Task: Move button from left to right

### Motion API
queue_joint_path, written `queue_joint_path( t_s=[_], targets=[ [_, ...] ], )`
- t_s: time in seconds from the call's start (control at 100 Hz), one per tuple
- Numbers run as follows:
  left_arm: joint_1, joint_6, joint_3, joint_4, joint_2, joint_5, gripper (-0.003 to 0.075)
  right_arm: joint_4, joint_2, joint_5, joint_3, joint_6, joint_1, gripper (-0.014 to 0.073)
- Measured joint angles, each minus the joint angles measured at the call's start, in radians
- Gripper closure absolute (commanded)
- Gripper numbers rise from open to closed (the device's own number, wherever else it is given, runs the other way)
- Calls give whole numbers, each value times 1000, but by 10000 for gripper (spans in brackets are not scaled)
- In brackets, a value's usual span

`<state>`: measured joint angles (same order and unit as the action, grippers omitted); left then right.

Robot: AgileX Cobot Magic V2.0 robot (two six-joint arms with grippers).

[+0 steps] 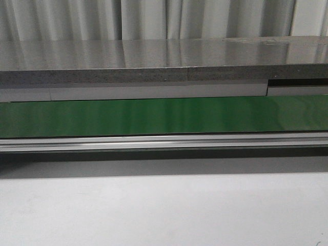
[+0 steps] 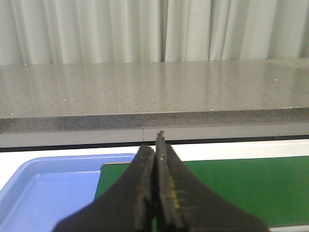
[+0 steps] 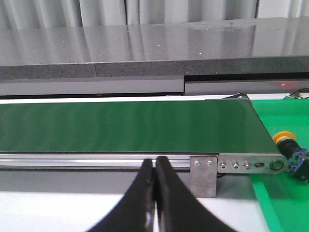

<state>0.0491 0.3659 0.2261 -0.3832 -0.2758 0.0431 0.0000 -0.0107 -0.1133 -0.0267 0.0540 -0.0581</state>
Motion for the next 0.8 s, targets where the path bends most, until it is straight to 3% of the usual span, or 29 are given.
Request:
queue_joint_path(
  t_s=[0.3,0.43,0.64,0.8],
  targets=[
    [0,0,0,3,0,0,741,0,0,1,0,0,0,660],
    [0,-13,-1,120,6,-2,741,0,0,1,0,0,0,660],
    [0,-301,-51,425,83,-26,741,0,0,1,0,2,0,660],
    [0,-382,-135,478,168,-43,741,0,0,1,0,2,0,660]
  ],
)
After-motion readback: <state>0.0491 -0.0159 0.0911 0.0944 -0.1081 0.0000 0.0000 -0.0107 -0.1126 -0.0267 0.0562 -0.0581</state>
